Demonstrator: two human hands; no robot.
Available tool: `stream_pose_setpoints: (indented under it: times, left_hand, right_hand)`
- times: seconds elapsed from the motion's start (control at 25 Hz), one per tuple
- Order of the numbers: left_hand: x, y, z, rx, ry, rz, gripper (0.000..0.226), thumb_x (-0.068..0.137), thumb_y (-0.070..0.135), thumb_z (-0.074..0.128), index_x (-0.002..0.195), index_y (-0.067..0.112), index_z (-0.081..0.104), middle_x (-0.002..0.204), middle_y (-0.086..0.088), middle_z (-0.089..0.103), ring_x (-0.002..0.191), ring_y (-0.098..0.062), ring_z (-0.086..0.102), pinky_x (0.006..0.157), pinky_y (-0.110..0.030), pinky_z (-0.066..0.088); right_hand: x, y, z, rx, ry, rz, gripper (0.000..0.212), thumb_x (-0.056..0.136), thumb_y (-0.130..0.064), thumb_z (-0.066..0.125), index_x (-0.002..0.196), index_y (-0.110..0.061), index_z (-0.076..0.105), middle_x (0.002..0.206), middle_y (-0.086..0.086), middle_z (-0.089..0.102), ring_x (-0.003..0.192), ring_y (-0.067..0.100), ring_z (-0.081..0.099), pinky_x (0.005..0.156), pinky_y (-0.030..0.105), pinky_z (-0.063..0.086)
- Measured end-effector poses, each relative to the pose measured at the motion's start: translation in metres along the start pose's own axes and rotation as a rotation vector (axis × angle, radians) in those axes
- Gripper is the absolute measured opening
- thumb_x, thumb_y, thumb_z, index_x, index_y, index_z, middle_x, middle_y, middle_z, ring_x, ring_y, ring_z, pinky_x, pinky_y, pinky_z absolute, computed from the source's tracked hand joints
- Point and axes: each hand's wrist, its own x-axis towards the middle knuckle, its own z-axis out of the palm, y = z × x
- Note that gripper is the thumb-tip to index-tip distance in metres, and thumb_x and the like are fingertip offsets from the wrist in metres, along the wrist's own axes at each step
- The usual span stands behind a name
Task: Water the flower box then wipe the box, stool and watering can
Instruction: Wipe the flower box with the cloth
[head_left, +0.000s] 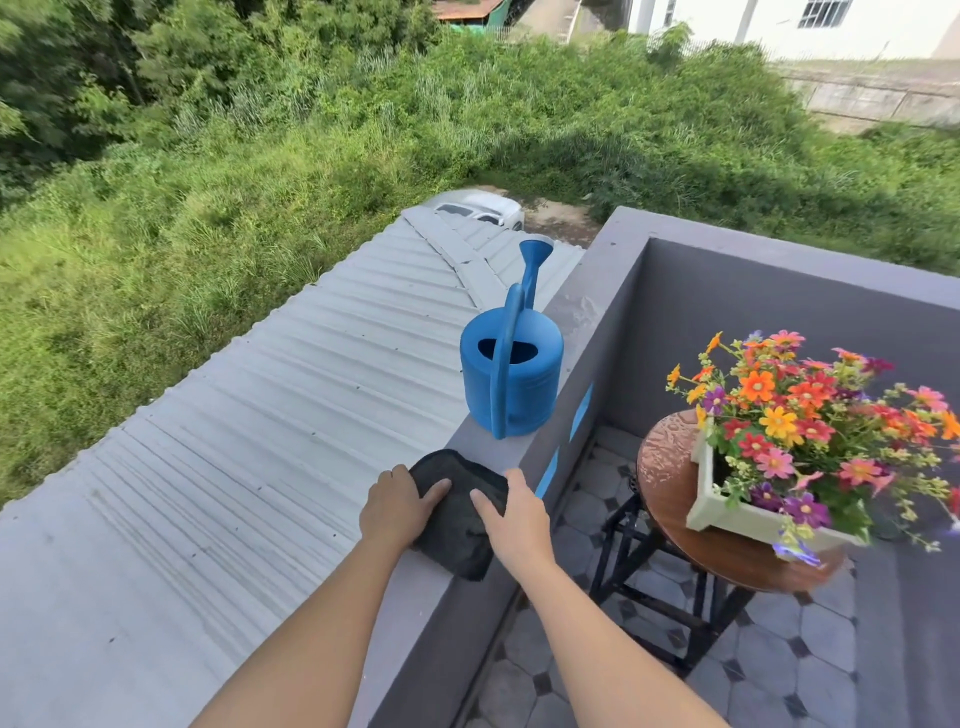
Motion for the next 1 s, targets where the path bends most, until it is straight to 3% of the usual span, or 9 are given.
stream_pose_setpoints:
  times: [0.16,0.28,0.4,0.48,0.56,0.64,0.72,0.88,1.0]
  left_hand:
    - [-0.01,0.011,-0.014,-0.125,-0.019,0.003,0.045,0.082,0.057,0.056,0.086,0.013,0.05,0.089,-0.005,0.062,0.088,-0.027,0.061,0.071,-0.037,0.051]
    - [-0.023,0.035,-0.03,-0.39,0.006,0.146,0.032,0.084,0.047,0.061,0.09,0.015,0.058,0.084,0.003,0.061,0.087,-0.021,0.06,0.07,-0.032,0.049]
    - [-0.039,0.068,-0.034,-0.669,-0.164,0.28,0.025,0.09,0.039,0.057,0.11,0.025,0.053,0.098,0.01,0.059,0.094,-0.012,0.058,0.072,-0.02,0.046]
    - [-0.044,0.089,-0.023,-0.799,-0.314,0.322,0.02,0.091,0.035,0.057,0.109,0.027,0.052,0.104,0.008,0.062,0.096,-0.011,0.061,0.078,-0.024,0.052]
    - [-0.048,0.109,-0.003,-0.785,-0.317,0.344,0.016,0.09,0.031,0.061,0.102,0.023,0.055,0.102,0.004,0.064,0.097,-0.017,0.063,0.081,-0.03,0.053]
    - [-0.053,0.13,0.018,-0.724,-0.262,0.351,0.021,0.088,0.027,0.063,0.1,0.013,0.053,0.094,0.001,0.062,0.094,-0.022,0.06,0.071,-0.024,0.048]
    - [-0.06,0.151,0.042,-0.711,-0.284,0.283,0.028,0.086,0.023,0.066,0.104,0.009,0.049,0.102,-0.007,0.061,0.097,-0.026,0.058,0.069,-0.026,0.045]
    - [-0.065,0.183,0.09,-0.661,-0.291,0.192,0.063,0.085,0.01,0.062,0.136,0.02,0.027,0.14,-0.01,0.043,0.114,-0.031,0.053,0.098,-0.045,0.046]
    - [-0.064,0.197,0.12,-0.583,-0.25,0.276,0.068,0.092,0.006,0.051,0.145,0.036,0.021,0.137,0.003,0.041,0.091,-0.018,0.058,0.081,-0.032,0.049]
  right_hand:
    - [-0.007,-0.008,-0.01,0.087,0.064,-0.14,0.017,0.092,-0.035,0.053,0.103,-0.024,0.046,0.102,0.0,0.059,0.095,0.018,0.055,0.085,0.036,0.049]
    - [-0.013,-0.008,-0.032,0.234,0.189,-0.136,0.016,0.091,-0.034,0.054,0.1,-0.027,0.044,0.099,0.0,0.061,0.094,0.017,0.057,0.082,0.034,0.05]
    - [-0.023,-0.002,-0.064,0.362,0.289,-0.052,0.033,0.092,-0.034,0.054,0.12,-0.023,0.04,0.105,-0.004,0.056,0.099,0.014,0.055,0.082,0.023,0.04]
    - [-0.031,0.013,-0.081,0.391,0.308,0.018,0.048,0.093,-0.036,0.051,0.135,-0.019,0.033,0.118,-0.005,0.048,0.108,0.011,0.048,0.089,0.022,0.034]
    - [-0.04,0.042,-0.095,0.371,0.268,0.131,0.056,0.094,-0.039,0.048,0.141,-0.017,0.027,0.13,-0.001,0.046,0.107,0.011,0.048,0.089,0.023,0.034]
    - [-0.049,0.082,-0.108,0.272,0.218,0.271,0.054,0.095,-0.041,0.045,0.14,-0.016,0.031,0.134,0.004,0.046,0.11,0.016,0.05,0.088,0.026,0.035]
    - [-0.059,0.126,-0.131,0.151,0.245,0.357,0.05,0.095,-0.041,0.044,0.137,-0.013,0.038,0.136,0.006,0.047,0.119,0.021,0.049,0.093,0.029,0.037]
    - [-0.058,0.185,-0.192,0.101,0.437,0.384,0.044,0.095,-0.033,0.047,0.133,-0.009,0.042,0.13,0.013,0.053,0.114,0.025,0.053,0.091,0.032,0.041]
    - [-0.041,0.206,-0.225,0.099,0.494,0.326,0.046,0.095,-0.031,0.048,0.135,-0.011,0.037,0.128,0.01,0.055,0.115,0.025,0.053,0.093,0.035,0.043]
